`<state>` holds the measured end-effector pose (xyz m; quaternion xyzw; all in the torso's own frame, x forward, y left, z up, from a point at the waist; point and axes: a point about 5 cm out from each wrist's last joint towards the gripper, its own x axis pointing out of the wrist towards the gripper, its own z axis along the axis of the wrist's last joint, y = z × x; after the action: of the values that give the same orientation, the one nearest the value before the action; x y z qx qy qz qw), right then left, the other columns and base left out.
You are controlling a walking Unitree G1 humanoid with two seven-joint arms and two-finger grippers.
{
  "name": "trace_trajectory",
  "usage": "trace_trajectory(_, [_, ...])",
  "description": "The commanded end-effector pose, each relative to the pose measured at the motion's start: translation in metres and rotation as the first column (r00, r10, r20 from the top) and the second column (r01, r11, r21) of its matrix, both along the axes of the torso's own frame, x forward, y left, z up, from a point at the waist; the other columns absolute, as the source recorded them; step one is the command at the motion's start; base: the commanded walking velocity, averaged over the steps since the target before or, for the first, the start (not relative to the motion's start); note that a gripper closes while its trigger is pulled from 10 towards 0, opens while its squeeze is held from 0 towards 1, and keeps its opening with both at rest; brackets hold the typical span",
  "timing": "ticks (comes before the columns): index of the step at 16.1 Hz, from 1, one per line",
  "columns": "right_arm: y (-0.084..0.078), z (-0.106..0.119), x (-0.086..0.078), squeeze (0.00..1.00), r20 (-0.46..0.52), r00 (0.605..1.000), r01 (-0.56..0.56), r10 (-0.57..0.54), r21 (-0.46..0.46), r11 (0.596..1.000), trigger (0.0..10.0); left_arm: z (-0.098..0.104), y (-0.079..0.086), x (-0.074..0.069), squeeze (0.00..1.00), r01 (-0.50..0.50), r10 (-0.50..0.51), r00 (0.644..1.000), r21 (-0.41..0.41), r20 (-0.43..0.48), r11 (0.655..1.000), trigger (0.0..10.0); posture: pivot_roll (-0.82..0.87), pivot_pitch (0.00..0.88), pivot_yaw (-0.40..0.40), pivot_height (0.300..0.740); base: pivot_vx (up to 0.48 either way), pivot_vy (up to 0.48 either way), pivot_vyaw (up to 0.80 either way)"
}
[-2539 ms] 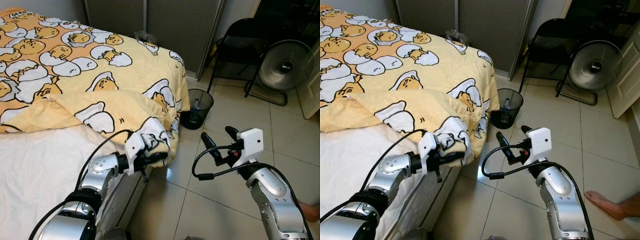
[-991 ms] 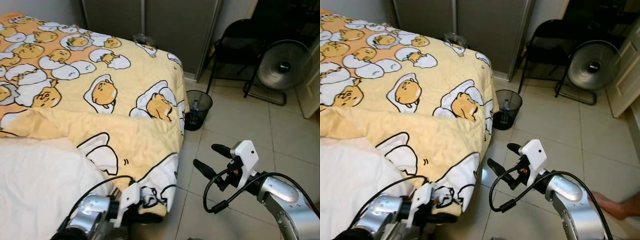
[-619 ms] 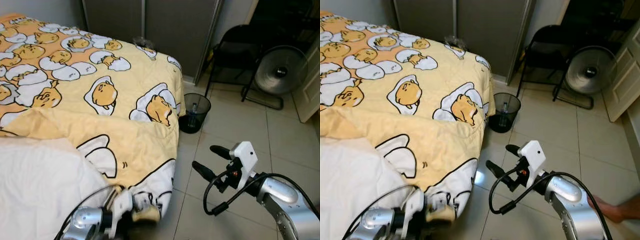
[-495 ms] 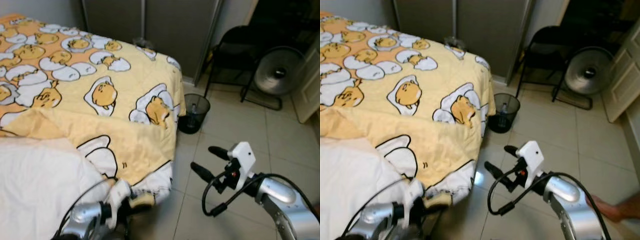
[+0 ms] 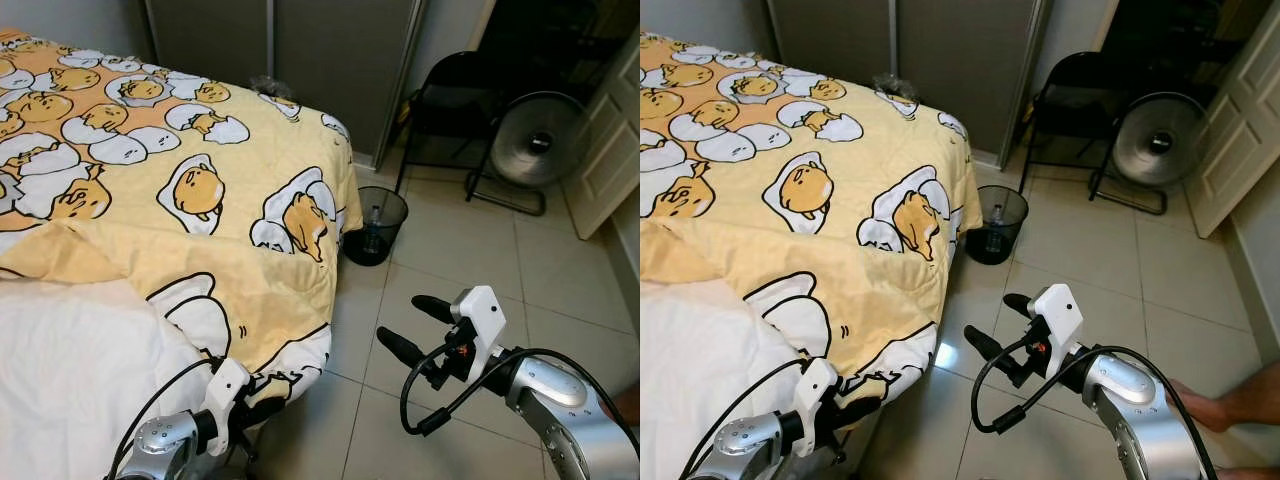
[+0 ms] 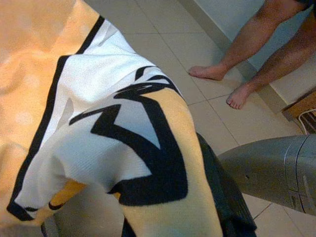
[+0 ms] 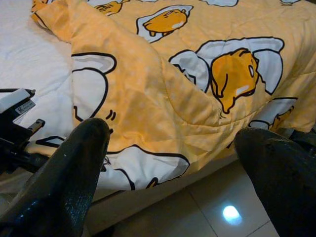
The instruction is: Clean up the room
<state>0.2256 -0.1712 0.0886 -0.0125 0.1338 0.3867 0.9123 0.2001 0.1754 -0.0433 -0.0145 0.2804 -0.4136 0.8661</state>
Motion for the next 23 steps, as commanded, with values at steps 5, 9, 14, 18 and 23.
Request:
trace_trajectory(5, [0.001, 0.000, 0.002, 0.00, -0.003, 1.000, 0.013, -0.013, 0.011, 1.000, 10.0, 0.007, -0.005, 0.009, 0.00, 0.035, -0.035, 0.998, -0.002, 0.049, 0.999, 10.0, -0.18, 0.015, -0.039, 0.740, -0.215, -0.156, 0.00])
trace_trajectory(9, [0.002, 0.000, 0.001, 0.00, -0.004, 1.000, 0.014, -0.014, 0.012, 1.000, 10.0, 0.009, -0.006, 0.012, 0.00, 0.032, -0.031, 0.997, -0.011, 0.066, 0.999, 10.0, -0.18, 0.017, -0.037, 0.740, -0.176, -0.128, 0.00])
trace_trajectory(14, [0.001, -0.003, 0.003, 0.00, -0.013, 1.000, 0.012, -0.012, 0.013, 1.000, 10.0, 0.011, -0.015, 0.012, 0.00, 0.075, -0.071, 0.994, -0.045, 0.086, 0.996, 10.0, -0.18, 0.023, -0.043, 0.740, 0.000, 0.000, 0.00])
trace_trajectory(18, [0.000, -0.003, 0.001, 0.00, -0.015, 1.000, 0.004, -0.004, 0.009, 1.000, 10.0, 0.010, -0.021, -0.004, 0.00, 0.256, -0.250, 0.962, -0.045, 0.107, 0.966, 10.0, -0.18, 0.028, -0.043, 0.740, 0.000, 0.000, 0.00])
trace_trajectory(23, [-0.002, -0.002, -0.004, 0.00, -0.018, 1.000, -0.021, 0.021, -0.010, 1.000, 10.0, 0.017, -0.024, -0.016, 0.00, 0.438, -0.425, 0.899, -0.185, 0.109, 0.880, 10.0, -0.20, 0.042, -0.042, 0.740, 0.000, 0.000, 0.00])
